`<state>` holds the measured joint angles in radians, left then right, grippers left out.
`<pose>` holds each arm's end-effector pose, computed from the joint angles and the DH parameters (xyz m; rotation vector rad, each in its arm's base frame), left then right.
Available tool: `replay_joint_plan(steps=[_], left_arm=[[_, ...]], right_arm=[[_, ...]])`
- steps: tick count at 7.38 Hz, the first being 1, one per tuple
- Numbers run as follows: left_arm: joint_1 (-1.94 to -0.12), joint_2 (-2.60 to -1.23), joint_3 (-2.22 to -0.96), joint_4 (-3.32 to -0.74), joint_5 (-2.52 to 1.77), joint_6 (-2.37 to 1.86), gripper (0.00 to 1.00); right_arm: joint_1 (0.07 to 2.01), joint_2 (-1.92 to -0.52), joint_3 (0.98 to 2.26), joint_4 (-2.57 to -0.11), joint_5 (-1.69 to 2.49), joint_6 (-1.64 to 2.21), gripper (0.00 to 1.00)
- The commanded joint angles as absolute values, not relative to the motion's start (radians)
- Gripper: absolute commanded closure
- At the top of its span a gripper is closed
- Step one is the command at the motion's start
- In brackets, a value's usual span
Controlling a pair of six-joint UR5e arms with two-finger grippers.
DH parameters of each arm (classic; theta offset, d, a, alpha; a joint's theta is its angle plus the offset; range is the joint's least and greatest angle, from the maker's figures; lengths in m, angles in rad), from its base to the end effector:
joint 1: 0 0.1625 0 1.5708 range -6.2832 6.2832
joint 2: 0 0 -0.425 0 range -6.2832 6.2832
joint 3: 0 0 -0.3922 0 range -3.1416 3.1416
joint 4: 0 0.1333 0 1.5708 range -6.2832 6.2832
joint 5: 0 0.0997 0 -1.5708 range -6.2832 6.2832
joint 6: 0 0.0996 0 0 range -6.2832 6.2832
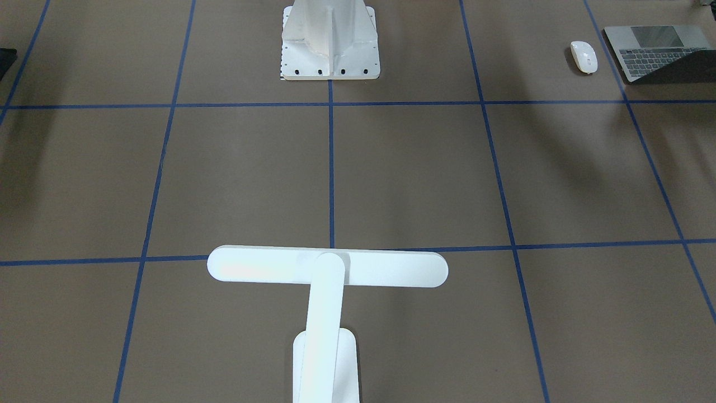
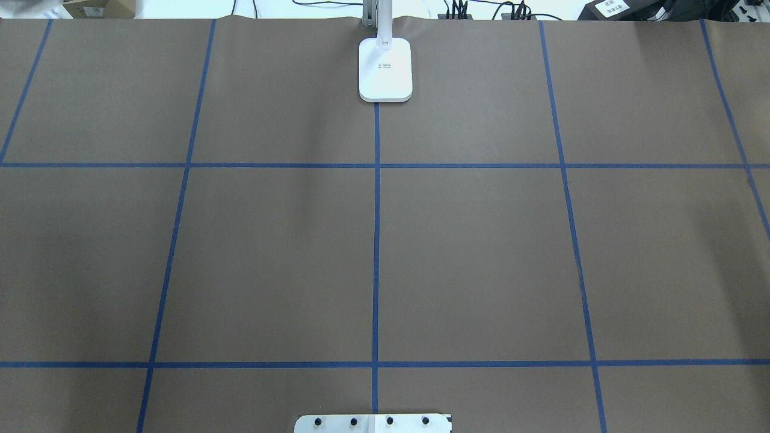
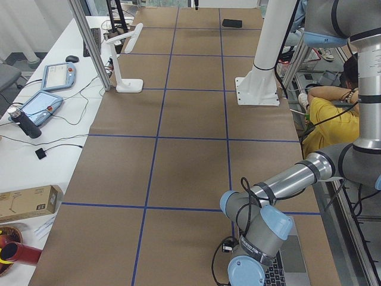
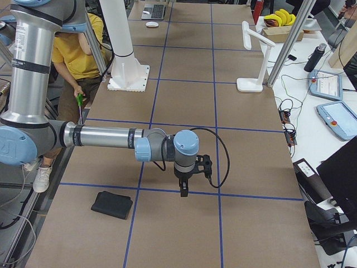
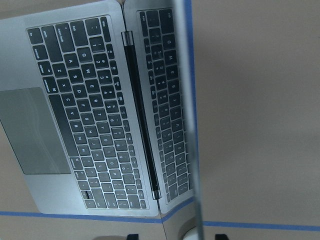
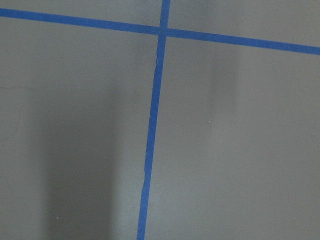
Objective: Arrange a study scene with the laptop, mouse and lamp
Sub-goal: 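Carry the open laptop with the left gripper into the workspace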
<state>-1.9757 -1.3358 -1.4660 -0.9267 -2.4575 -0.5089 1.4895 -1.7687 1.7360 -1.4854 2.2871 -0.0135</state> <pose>-0.1594 -0.2294 0.8244 -1.0228 0.8155 -1.2232 0.0342 -0.4161 0.6618 0.0261 -0.7178 -0.1096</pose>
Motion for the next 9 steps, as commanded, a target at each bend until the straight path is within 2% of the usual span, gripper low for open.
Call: replay_joint_plan(steps=[1, 4, 6, 9], left_arm=[[-1.976, -1.335, -1.477, -0.927, -2.457, -0.506, 0.99], [-1.974, -1.357, -1.55, -0.89, -2.457, -0.517, 1.0], [-1.974, -1.445, -1.624, -0.755, -2.465, -0.525, 1.0], [-1.97, -1.512, -1.754, -0.739, -2.598, -0.705, 1.0]], right_arm=[[1.489, -1.769, 1.736, -1.485, 2.287, -0.012, 0.0], [1.489, -1.769, 1.736, -1.486, 2.289, -0.012, 0.0], [1.489, -1.769, 1.735, -1.485, 2.287, -0.012, 0.0], [1.489, -1.77, 1.73, -1.486, 2.289, -0.012, 0.0]])
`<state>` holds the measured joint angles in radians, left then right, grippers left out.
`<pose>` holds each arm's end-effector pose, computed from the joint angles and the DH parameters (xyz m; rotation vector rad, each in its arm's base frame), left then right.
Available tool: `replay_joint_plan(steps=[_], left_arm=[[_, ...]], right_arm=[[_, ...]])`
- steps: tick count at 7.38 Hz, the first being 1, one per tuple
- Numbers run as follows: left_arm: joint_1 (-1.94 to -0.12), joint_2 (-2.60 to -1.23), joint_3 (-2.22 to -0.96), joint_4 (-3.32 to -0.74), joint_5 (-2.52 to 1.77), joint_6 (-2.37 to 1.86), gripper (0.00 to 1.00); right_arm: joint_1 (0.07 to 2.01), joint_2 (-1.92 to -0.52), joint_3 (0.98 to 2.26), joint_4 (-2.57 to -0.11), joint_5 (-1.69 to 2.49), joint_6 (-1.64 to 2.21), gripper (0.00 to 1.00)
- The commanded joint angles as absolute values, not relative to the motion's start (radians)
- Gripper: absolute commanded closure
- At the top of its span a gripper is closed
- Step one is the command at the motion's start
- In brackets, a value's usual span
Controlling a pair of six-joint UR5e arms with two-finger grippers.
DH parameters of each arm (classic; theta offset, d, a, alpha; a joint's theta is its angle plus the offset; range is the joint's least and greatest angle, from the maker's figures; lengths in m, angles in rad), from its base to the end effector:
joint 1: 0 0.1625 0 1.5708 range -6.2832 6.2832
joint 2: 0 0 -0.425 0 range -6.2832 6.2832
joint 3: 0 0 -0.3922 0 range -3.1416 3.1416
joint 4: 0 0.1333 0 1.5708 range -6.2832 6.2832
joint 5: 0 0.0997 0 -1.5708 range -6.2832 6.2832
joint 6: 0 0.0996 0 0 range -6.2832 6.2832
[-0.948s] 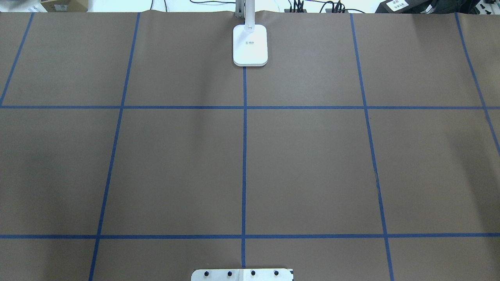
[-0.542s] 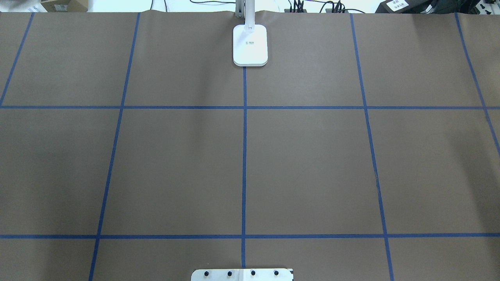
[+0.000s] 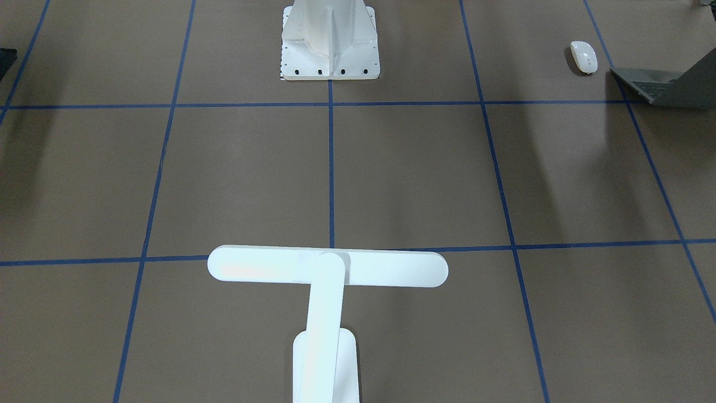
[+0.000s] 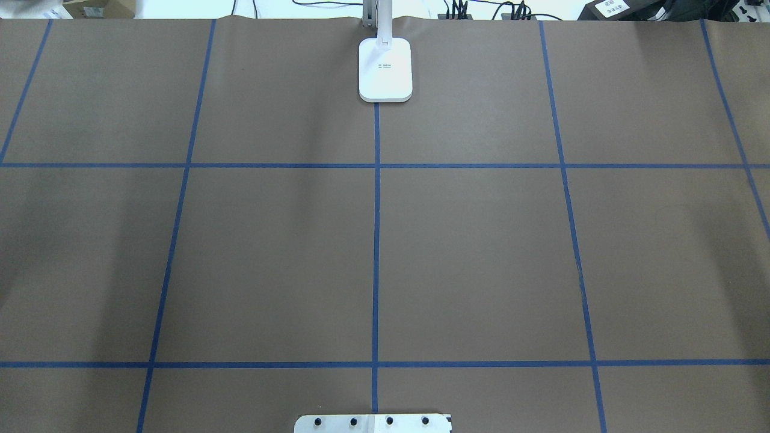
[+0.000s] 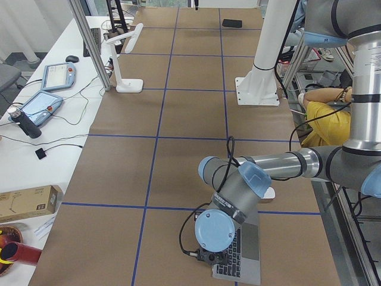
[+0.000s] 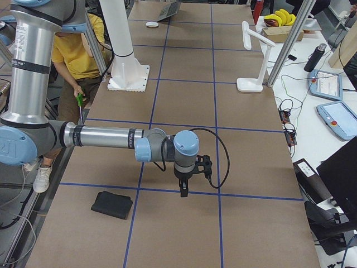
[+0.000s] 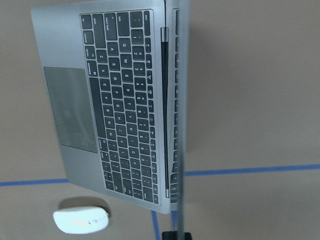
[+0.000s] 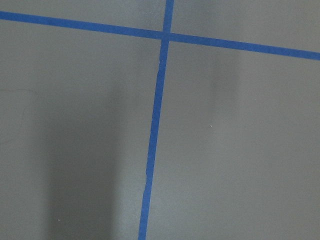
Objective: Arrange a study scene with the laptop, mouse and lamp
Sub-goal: 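Carry the open laptop with the left gripper into the workspace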
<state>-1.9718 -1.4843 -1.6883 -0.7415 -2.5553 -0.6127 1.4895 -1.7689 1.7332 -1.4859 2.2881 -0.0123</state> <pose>-0.1968 -0.3352 0.6836 -0.8886 0.9122 -1.2752 0.0342 -0.4157 0.6632 0.0223 -0.7187 -0.1072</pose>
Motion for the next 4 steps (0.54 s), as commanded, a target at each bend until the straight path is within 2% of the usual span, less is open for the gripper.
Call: replay_joint_plan(steps=[1, 4], left_arm=[[-1.945, -1.55, -1.811, -0.741, -2.603, -0.791, 1.0], [-1.798, -1.751, -1.848, -0.741, -2.606, -0.987, 1.0]], right_arm=[[1.489, -1.769, 1.729, -1.486, 2.289, -0.012, 0.0], [1.489, -1.77, 1.727, -1.488, 2.29, -0.012, 0.0]])
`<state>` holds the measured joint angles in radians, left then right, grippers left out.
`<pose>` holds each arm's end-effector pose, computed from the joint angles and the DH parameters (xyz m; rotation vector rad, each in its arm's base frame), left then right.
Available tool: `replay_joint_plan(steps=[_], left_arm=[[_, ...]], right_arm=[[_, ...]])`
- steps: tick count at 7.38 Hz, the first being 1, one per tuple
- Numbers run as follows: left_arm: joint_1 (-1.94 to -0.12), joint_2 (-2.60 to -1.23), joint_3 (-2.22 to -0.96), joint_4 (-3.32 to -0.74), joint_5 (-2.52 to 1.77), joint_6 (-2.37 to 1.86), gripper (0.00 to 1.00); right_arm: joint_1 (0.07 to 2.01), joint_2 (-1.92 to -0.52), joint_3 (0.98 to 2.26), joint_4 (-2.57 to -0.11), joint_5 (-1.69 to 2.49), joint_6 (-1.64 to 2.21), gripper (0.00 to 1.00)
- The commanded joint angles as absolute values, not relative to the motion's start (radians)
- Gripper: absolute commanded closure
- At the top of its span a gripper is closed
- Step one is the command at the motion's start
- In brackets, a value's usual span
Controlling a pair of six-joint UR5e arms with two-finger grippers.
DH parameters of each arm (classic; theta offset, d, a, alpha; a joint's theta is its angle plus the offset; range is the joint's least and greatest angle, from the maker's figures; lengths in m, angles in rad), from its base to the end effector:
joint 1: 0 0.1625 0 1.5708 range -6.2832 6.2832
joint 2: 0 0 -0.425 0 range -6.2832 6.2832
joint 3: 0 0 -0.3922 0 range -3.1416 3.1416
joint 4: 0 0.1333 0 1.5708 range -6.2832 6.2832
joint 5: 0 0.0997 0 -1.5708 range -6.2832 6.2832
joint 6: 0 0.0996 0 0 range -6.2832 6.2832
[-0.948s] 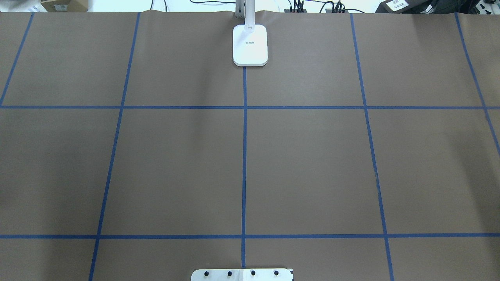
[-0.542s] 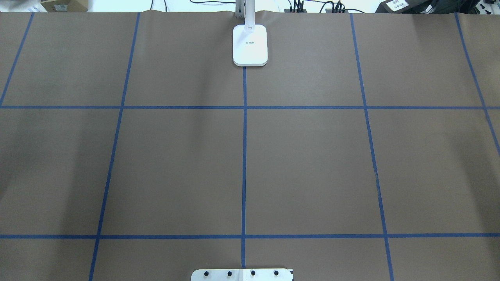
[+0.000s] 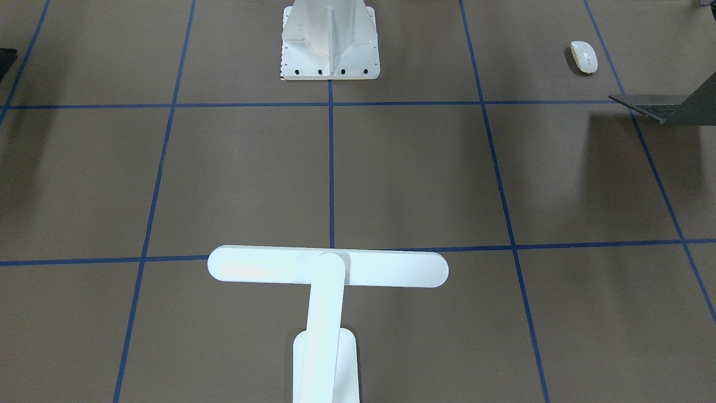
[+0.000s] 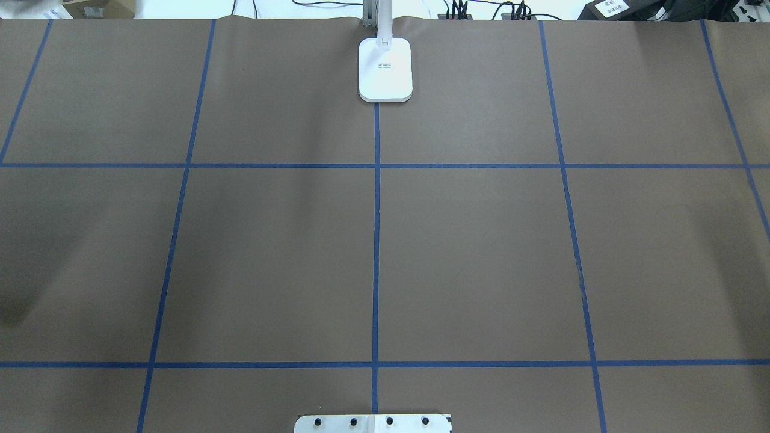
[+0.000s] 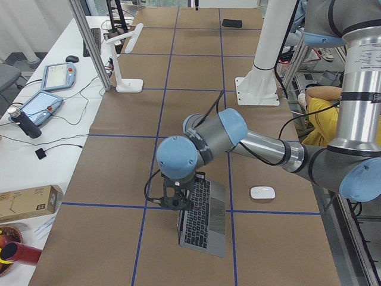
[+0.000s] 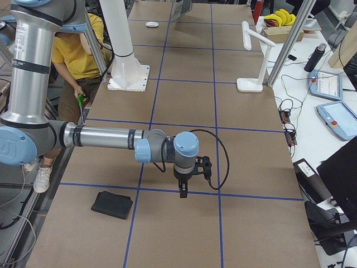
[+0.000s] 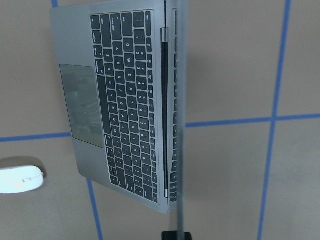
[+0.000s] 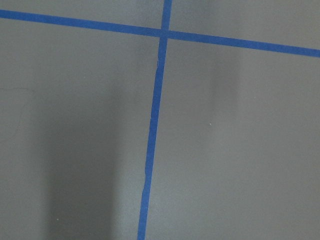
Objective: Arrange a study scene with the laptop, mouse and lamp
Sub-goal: 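Carry the open laptop with the left gripper into the workspace, then lower the laptop onto the table beside the lamp base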
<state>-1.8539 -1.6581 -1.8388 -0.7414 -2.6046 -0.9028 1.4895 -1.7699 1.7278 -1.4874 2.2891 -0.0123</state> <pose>-0.1772 -0.4382 0.5403 -0.7788 0.9030 -1.2987 0.0342 -0.4146 0.6664 0.0147 -0.7195 -0.1044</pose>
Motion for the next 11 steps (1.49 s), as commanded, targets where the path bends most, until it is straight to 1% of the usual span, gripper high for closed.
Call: replay_joint_plan(steps=[1, 3, 4, 5, 8, 9, 11], left_arm=[[-1.752, -1.826, -1.848, -0.744, -2.614, -1.067, 1.0], [-1.64, -1.943, -1.845, -0.756, -2.707, -1.168, 1.0], [-1.556, -1.995, -1.844, -0.806, -2.709, -1.26, 1.0], [-1.487, -2.026, -1.842, -0.906, -2.709, -1.42, 1.0], [-1.317, -2.042, -1.824, -1.335, -2.707, -1.974, 1.0], [-1.248, -2.093, -1.815, -1.382, -2.7, -2.12, 1.0], [-1.152, -2.199, -1.786, -1.387, -2.648, -2.288, 1.0]], right_arm=[[1.489, -1.77, 1.727, -1.488, 2.289, -0.012, 0.0], [1.489, -1.77, 1.724, -1.488, 2.29, -0.011, 0.0], [1.489, -1.77, 1.724, -1.486, 2.289, -0.012, 0.0], [1.489, -1.772, 1.723, -1.486, 2.287, -0.012, 0.0], [1.489, -1.77, 1.721, -1.485, 2.287, -0.009, 0.0], [1.489, -1.77, 1.721, -1.485, 2.287, -0.009, 0.0], [1.489, -1.77, 1.721, -1.486, 2.287, -0.006, 0.0]])
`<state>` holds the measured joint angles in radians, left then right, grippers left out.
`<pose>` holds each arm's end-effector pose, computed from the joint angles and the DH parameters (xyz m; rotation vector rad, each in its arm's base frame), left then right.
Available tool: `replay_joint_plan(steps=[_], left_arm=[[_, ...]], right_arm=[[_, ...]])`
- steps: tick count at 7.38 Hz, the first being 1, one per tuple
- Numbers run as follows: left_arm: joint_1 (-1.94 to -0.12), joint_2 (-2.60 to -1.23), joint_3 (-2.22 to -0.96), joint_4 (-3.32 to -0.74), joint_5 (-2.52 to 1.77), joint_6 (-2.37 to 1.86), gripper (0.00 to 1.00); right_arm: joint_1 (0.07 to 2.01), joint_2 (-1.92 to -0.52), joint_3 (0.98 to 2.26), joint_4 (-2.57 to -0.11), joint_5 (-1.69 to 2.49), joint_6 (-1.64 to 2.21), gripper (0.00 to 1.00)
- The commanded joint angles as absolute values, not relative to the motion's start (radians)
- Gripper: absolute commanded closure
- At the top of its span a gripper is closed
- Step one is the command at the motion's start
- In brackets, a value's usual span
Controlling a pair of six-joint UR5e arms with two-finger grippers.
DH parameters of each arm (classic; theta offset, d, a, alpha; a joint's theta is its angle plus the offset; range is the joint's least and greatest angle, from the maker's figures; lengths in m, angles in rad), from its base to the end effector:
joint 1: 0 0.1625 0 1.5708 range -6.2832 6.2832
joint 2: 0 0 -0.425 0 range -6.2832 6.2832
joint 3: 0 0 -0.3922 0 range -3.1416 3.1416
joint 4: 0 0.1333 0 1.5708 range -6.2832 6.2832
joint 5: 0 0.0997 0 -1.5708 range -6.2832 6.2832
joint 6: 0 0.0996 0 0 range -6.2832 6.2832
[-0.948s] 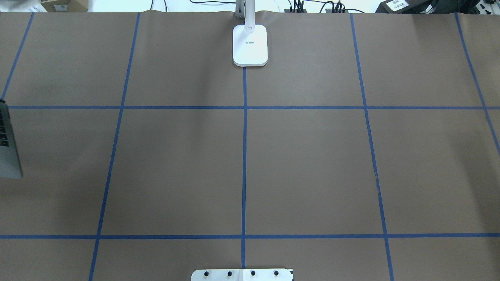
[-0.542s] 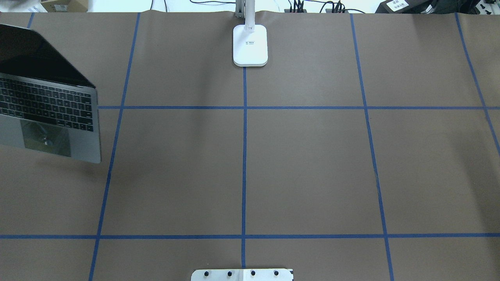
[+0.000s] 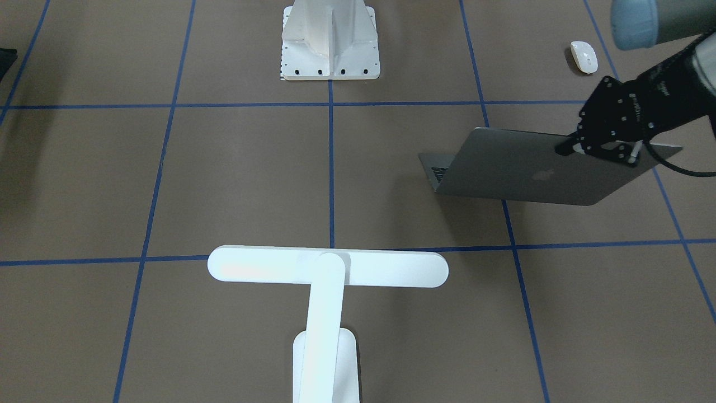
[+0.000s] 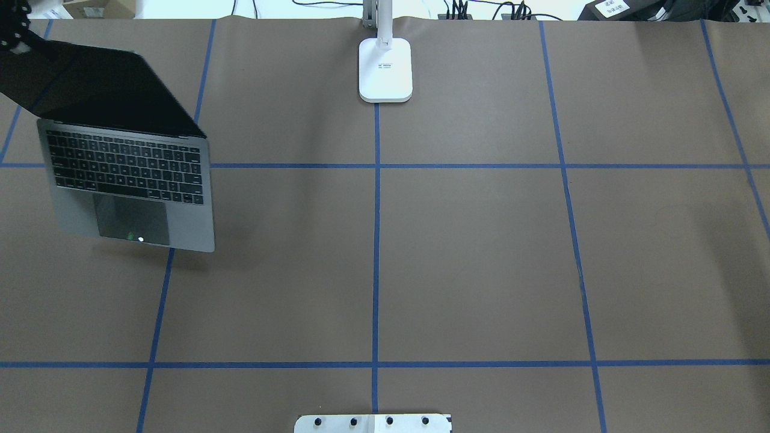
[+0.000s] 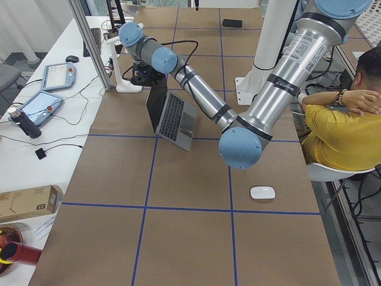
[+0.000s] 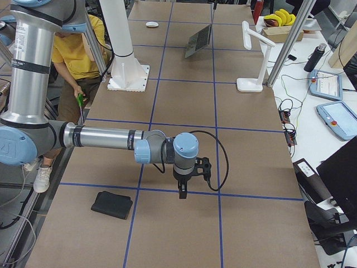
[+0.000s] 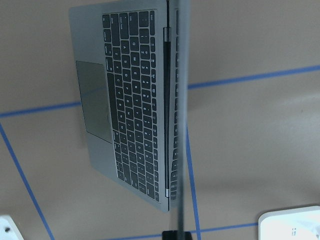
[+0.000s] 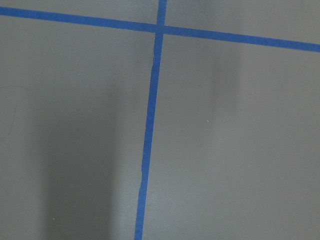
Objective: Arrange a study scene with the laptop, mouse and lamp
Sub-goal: 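Lower the laptop onto the table beside the lamp base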
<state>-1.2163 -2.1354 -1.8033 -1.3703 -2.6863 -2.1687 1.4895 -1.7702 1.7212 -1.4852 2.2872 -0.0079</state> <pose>0.1701 -0.5859 0.2212 -0.9328 0.8994 -1.2475 0.0344 -0.4141 0.6697 0.0087 -0.7174 -0.0985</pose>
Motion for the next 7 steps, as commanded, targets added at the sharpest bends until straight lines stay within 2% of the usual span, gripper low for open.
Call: replay_joint_plan(steps=[1, 3, 5, 7], left_arm=[[-1.099, -2.242, -1.76, -1.388, -2.598, -2.34, 1.0], [-1.017, -2.319, -1.674, -1.411, -2.521, -2.397, 1.0], [-0.994, -2.335, -1.556, -1.602, -2.5, -2.511, 1.0], [-0.989, -2.364, -1.468, -1.663, -2.5, -2.537, 1.0]], right_arm=[[1.489, -1.77, 1.721, -1.486, 2.287, -0.006, 0.0], [1.489, -1.77, 1.721, -1.486, 2.286, -0.005, 0.0], [1.489, -1.77, 1.718, -1.486, 2.286, -0.005, 0.0], [1.489, -1.77, 1.718, -1.486, 2.286, -0.005, 0.0]])
